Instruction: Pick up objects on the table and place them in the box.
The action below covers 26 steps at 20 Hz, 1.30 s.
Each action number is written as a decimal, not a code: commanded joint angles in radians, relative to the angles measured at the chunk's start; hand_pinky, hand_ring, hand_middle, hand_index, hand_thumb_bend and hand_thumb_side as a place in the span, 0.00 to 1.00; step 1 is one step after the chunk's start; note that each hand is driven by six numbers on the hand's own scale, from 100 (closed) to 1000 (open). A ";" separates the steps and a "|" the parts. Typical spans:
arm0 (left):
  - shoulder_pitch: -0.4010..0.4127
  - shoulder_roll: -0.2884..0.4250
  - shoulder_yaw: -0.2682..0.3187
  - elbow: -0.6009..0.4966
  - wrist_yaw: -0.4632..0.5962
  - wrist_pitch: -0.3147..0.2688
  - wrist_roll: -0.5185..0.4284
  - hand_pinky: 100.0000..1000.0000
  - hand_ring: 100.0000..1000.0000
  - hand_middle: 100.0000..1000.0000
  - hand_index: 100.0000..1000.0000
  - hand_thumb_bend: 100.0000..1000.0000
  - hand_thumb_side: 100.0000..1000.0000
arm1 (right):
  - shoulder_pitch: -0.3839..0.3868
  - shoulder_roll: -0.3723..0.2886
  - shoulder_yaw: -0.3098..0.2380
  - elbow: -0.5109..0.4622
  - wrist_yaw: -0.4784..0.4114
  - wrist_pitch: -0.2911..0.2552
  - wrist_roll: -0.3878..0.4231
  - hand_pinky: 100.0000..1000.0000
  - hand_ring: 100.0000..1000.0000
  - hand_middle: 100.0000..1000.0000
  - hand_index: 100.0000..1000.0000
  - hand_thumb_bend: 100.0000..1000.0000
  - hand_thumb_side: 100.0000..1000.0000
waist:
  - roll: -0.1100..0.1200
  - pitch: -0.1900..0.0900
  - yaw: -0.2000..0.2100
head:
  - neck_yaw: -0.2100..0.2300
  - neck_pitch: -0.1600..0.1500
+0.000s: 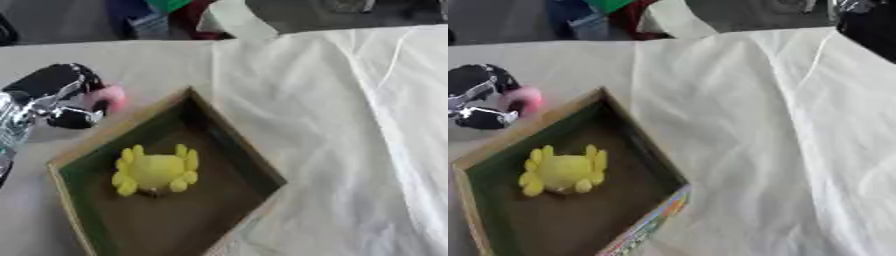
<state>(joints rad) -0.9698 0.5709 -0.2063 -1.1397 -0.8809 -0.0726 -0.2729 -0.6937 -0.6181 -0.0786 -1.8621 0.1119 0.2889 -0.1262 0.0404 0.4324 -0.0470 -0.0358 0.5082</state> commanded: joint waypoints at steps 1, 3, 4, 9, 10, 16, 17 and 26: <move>-0.014 0.016 0.006 -0.017 0.018 0.018 0.052 0.29 0.52 0.43 0.55 0.00 0.17 | -0.005 -0.013 -0.014 -0.007 -0.008 -0.003 -0.002 0.63 0.65 0.46 0.78 0.00 0.26 | -0.004 -0.027 0.001 | 0.004 -0.003; -0.015 0.017 0.003 -0.023 0.029 0.029 0.081 0.26 0.49 0.41 0.52 0.00 0.18 | -0.002 -0.012 -0.015 -0.007 -0.007 -0.003 -0.002 0.63 0.65 0.46 0.78 0.00 0.27 | -0.004 -0.029 0.001 | 0.003 0.000; -0.015 0.019 0.001 -0.027 0.035 0.034 0.093 0.24 0.47 0.39 0.50 0.00 0.19 | -0.001 -0.012 -0.015 -0.008 -0.007 -0.003 -0.003 0.63 0.65 0.46 0.78 0.00 0.28 | -0.004 -0.031 0.001 | 0.002 0.002; -0.018 0.026 -0.010 -0.058 0.054 0.056 0.162 0.17 0.43 0.35 0.46 0.00 0.22 | 0.001 -0.009 -0.015 -0.008 -0.006 -0.005 -0.005 0.63 0.65 0.46 0.78 0.00 0.29 | -0.003 -0.041 0.003 | -0.004 0.010; -0.018 0.028 -0.013 -0.064 0.053 0.059 0.173 0.15 0.42 0.34 0.46 0.00 0.23 | 0.001 -0.008 -0.015 -0.009 -0.005 -0.005 -0.005 0.63 0.65 0.46 0.78 0.00 0.29 | -0.003 -0.043 0.004 | -0.005 0.012; -0.022 0.038 -0.030 -0.107 0.056 0.068 0.192 0.14 0.41 0.33 0.44 0.00 0.25 | 0.006 -0.002 -0.016 -0.011 -0.005 -0.005 -0.010 0.63 0.65 0.46 0.78 0.00 0.31 | -0.003 -0.056 0.007 | -0.011 0.019; -0.023 0.040 -0.032 -0.117 0.057 0.068 0.189 0.14 0.41 0.34 0.45 0.00 0.25 | 0.006 -0.002 -0.016 -0.011 -0.004 -0.005 -0.011 0.63 0.65 0.46 0.78 0.00 0.31 | -0.003 -0.058 0.007 | -0.012 0.021; -0.034 0.061 -0.050 -0.265 0.142 0.073 0.129 0.15 0.41 0.35 0.46 0.00 0.26 | 0.012 -0.001 -0.016 -0.013 0.001 -0.005 -0.018 0.62 0.65 0.46 0.78 0.00 0.31 | -0.001 -0.081 0.023 | -0.021 0.032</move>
<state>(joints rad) -0.9789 0.5939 -0.2608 -1.3631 -0.7575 -0.0007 -0.1344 -0.6711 -0.6019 -0.0806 -1.8623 0.1118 0.2848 -0.1394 0.0412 0.3800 -0.0231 -0.0545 0.5363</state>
